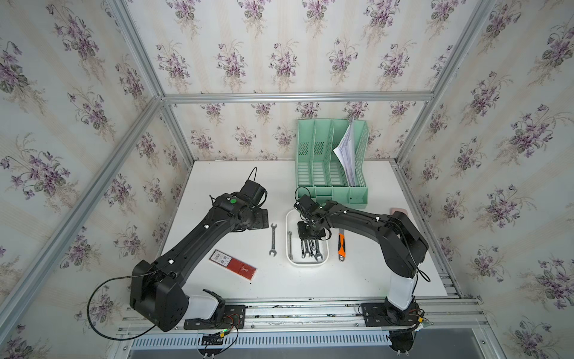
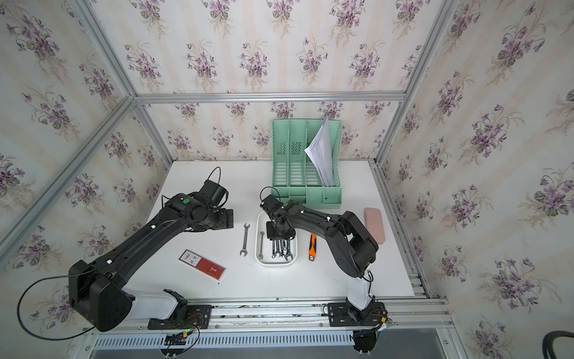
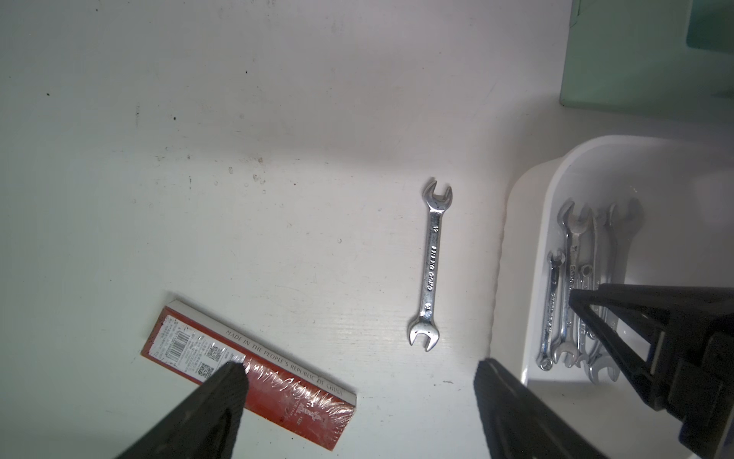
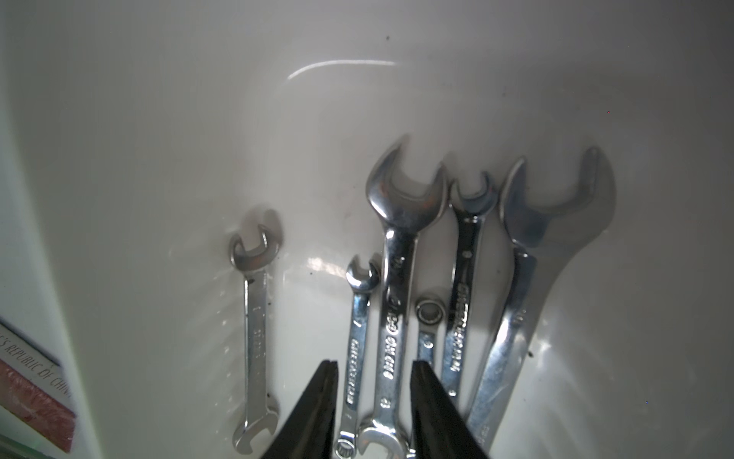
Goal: Take out the wrench from the storage box
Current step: Pick up the wrench from the storage box.
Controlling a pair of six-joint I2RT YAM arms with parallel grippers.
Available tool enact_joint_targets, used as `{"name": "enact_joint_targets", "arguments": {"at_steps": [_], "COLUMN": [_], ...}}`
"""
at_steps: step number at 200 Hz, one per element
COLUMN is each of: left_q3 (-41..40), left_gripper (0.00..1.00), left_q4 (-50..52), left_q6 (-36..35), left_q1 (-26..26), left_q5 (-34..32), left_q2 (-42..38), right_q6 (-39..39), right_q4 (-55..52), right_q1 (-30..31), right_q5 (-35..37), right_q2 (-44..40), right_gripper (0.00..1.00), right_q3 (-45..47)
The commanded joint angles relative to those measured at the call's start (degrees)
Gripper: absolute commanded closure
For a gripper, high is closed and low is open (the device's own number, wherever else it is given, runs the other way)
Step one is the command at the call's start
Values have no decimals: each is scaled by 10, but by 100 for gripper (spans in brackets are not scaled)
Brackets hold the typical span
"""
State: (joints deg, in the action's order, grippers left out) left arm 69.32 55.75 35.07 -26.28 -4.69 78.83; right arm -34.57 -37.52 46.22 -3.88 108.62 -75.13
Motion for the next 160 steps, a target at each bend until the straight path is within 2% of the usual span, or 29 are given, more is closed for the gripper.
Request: {"name": "enact_joint_targets", "arguments": {"at_steps": [1, 106, 160], "left_q3": [-2, -8, -6], "left_gripper": [6, 8, 8], "left_q4": [-2, -7, -6], "left_q6": [-4, -3, -3], "left_q1": [2, 6, 8], "left_q5": [3, 13, 13], "left_q2": [-2, 6, 5], "right_q6": [-8, -13, -14], "right_q4": [0, -13, -16], "right_q1": [1, 5, 7], "right_q5": [12, 29, 29], "right_q2": [7, 39, 49], "right_gripper": [65, 73, 74], "right_q3": [-4, -14, -19]}}
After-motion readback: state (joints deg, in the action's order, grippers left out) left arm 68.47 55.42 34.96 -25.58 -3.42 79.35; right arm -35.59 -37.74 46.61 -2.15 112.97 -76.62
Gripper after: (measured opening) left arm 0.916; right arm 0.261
